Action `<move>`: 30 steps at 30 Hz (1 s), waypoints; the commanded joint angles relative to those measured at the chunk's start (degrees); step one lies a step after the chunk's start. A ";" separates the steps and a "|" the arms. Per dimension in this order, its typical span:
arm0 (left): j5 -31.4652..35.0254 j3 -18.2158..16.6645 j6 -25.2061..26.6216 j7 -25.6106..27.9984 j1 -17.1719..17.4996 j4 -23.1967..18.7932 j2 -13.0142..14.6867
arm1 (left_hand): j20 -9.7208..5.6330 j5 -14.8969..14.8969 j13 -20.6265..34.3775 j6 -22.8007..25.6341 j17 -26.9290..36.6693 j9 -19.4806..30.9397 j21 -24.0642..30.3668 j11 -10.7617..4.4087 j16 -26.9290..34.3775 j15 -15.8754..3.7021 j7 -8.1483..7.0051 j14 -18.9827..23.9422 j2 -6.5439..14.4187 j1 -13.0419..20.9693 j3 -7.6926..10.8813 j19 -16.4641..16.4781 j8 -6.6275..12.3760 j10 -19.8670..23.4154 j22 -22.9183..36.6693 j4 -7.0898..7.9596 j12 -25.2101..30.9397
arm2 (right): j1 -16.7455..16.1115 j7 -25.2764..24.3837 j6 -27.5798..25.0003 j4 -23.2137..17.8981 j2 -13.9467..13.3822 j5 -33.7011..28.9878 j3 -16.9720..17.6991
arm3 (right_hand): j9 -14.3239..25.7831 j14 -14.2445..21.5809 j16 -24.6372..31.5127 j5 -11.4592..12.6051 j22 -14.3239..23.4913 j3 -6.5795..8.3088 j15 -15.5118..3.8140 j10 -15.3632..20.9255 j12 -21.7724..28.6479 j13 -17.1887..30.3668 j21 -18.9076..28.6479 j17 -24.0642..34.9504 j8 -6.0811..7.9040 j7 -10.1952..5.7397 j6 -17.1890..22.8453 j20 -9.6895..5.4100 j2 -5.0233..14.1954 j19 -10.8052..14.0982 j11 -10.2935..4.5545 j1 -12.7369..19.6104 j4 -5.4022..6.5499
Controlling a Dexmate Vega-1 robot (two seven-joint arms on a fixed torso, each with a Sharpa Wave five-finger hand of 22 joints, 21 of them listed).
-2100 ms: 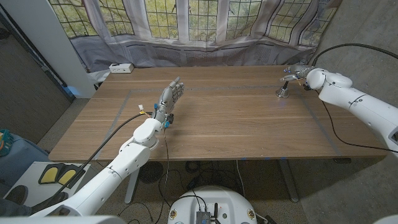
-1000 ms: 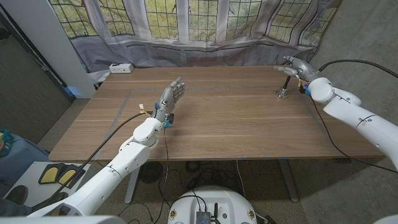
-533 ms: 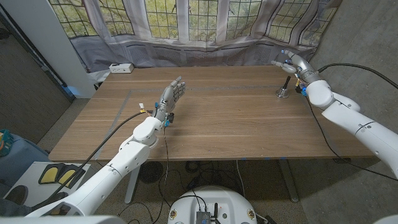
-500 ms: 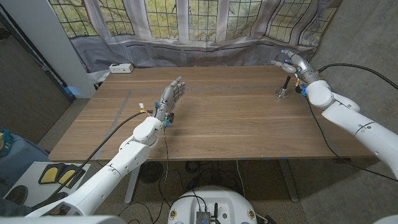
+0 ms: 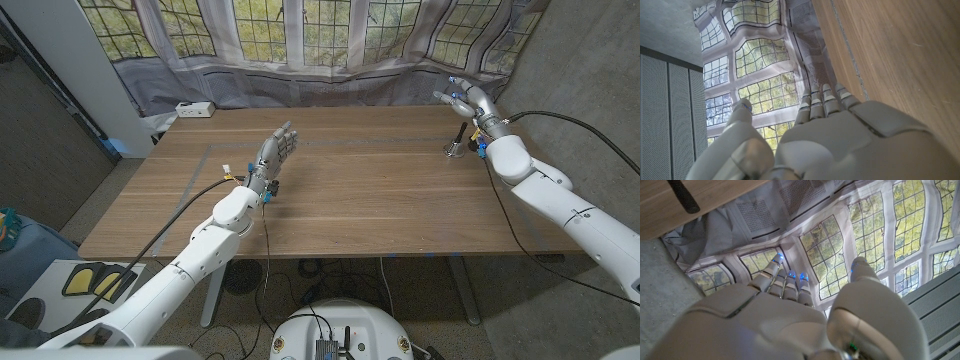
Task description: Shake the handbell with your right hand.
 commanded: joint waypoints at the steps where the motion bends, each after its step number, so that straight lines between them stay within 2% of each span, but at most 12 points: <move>1: -0.55 -0.36 -1.28 -1.35 -0.54 0.79 0.03 | -0.25 -0.11 0.26 -0.12 0.09 0.28 0.00 -0.38 -0.14 -0.46 -0.18 -0.12 0.14 0.41 0.33 -0.06 0.25 -0.19 0.14 -0.02 -0.01 | -3.62 -0.26 3.55 -2.93 2.13 4.14 2.31 | -0.06 0.95 0.49 -0.04 0.13 0.12 -0.02 1.04 0.61 0.10 0.03 0.09 0.36 -0.16 0.70 -0.01 -0.01 1.16 0.04 -0.59 -0.30; 6: -1.08 -0.71 -1.81 -2.11 -0.41 0.84 0.29 | -0.31 -0.10 0.25 -0.12 0.09 0.28 0.00 -0.41 -0.15 -0.60 -0.36 -0.20 0.16 0.45 0.35 -0.05 0.26 -0.22 0.13 -0.03 -0.01 | -5.46 -0.80 3.17 -5.13 2.86 5.22 3.13 | 0.09 1.41 0.38 -0.07 0.16 0.07 0.03 2.29 0.83 0.06 -0.66 -0.22 1.92 0.51 6.04 0.15 0.19 1.57 0.40 -1.08 -0.71; 12: -2.25 -1.48 -2.39 -3.28 0.28 0.38 1.00 | -0.34 -0.10 0.25 -0.09 0.08 0.28 -0.03 -0.61 -0.12 -0.60 -0.38 -0.18 0.17 0.49 0.37 -0.10 0.28 -0.19 0.13 -0.05 0.01 | -7.96 -0.12 3.22 -7.76 4.14 8.29 3.91 | 0.13 1.64 0.43 -0.10 0.16 -0.03 0.05 2.51 0.85 0.06 -0.77 -0.25 1.94 0.56 6.54 0.32 0.21 1.78 0.48 -1.38 -0.70; 16: -2.62 -1.85 -2.59 -4.00 1.03 -0.03 1.86 | -0.38 -0.11 0.25 -0.05 0.08 0.28 -0.03 -0.57 -0.10 -0.60 -0.40 -0.15 0.18 0.51 0.38 -0.09 0.31 -0.14 0.13 -0.06 0.04 | -9.51 0.63 3.62 -9.31 4.44 9.28 3.99 | 0.18 1.71 0.38 -0.13 0.18 -0.12 0.16 2.60 0.78 0.06 -0.98 -0.32 2.41 0.58 8.38 0.40 0.27 1.93 0.52 -1.70 -0.76; 21: -3.26 -2.00 -2.67 -4.07 1.66 -0.48 1.78 | -0.39 -0.11 0.25 0.01 0.08 0.28 -0.04 -0.49 -0.09 -0.61 -0.40 -0.15 0.18 0.52 0.38 -0.12 0.33 -0.11 0.13 -0.06 0.05 | -10.73 3.74 4.63 -9.63 4.81 12.71 4.14 | 0.21 1.71 0.35 -0.15 0.18 -0.21 0.10 2.54 0.68 0.07 -1.10 -0.33 1.96 0.39 7.77 0.42 0.38 2.13 0.52 -2.05 -0.70; 26: -2.42 -2.18 -3.60 -3.00 2.28 -1.18 1.61 | -0.43 -0.11 0.24 0.01 0.07 0.28 -0.03 -0.57 -0.08 -0.62 -0.44 -0.16 0.18 0.54 0.39 -0.07 0.33 -0.14 0.13 -0.07 0.05 | -10.65 7.17 7.72 -7.62 6.55 16.78 4.08 | 0.22 1.84 0.34 -0.19 0.19 -0.37 0.18 2.36 0.51 0.08 -1.25 -0.36 1.19 -0.02 6.40 0.52 0.39 2.37 0.58 -2.50 -0.67; 30: -2.31 -2.53 -3.70 -2.16 2.93 -2.07 1.67 | -0.44 -0.11 0.24 -0.03 0.07 0.28 -0.02 -0.54 -0.04 -0.58 -0.46 -0.08 0.19 0.56 0.40 -0.03 0.31 -0.15 0.13 -0.07 0.05 | -10.12 9.54 9.21 -6.06 7.82 19.30 3.74 | 0.22 2.13 0.41 -0.21 0.19 -0.46 0.26 2.45 0.48 0.08 -1.26 -0.38 0.67 0.24 5.43 0.55 0.44 2.82 0.58 -2.81 -0.66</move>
